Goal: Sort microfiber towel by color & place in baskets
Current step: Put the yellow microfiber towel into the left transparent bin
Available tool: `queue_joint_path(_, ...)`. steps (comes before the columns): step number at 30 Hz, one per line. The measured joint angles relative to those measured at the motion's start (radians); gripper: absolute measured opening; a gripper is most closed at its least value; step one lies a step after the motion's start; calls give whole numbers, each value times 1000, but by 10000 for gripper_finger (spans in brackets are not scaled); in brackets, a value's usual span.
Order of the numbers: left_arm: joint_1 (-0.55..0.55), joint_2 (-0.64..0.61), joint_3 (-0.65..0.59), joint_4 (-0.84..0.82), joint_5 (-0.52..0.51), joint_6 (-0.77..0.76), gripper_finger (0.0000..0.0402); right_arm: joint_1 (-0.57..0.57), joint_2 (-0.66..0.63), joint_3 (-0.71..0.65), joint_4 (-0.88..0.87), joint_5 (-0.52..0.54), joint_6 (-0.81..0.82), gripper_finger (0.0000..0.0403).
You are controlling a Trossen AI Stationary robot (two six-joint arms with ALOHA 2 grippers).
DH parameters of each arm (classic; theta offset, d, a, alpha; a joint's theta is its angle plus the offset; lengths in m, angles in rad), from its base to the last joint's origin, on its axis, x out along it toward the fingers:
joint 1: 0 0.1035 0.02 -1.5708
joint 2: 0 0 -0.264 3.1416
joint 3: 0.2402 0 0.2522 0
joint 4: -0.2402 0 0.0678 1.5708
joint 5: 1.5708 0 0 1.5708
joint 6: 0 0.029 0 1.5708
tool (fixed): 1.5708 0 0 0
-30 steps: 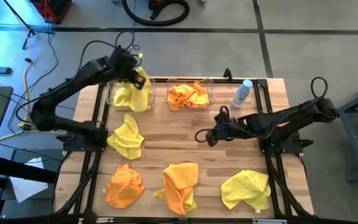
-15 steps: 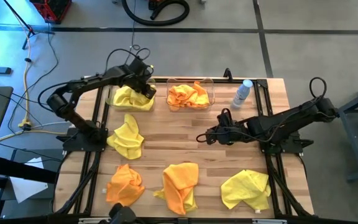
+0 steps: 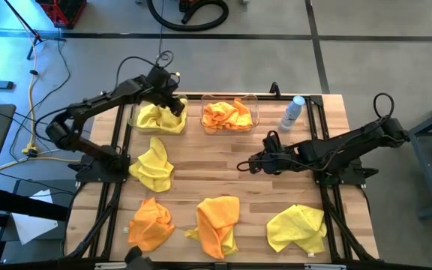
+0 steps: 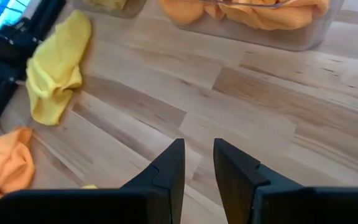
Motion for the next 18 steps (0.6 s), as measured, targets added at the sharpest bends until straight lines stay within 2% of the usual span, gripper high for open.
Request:
queue_joint_path(6,-7,-127,1,-67,-5,21,171,0,0,0,-15,-64,-86,78)
queue_joint_path(10,-30,-171,1,-85,-27,187,167,0,0,0,-20,-100,-138,78)
queue_joint_path(18,-81,-78,2,-137,-36,486,159,0,0,0,-18,-123,-177,78)
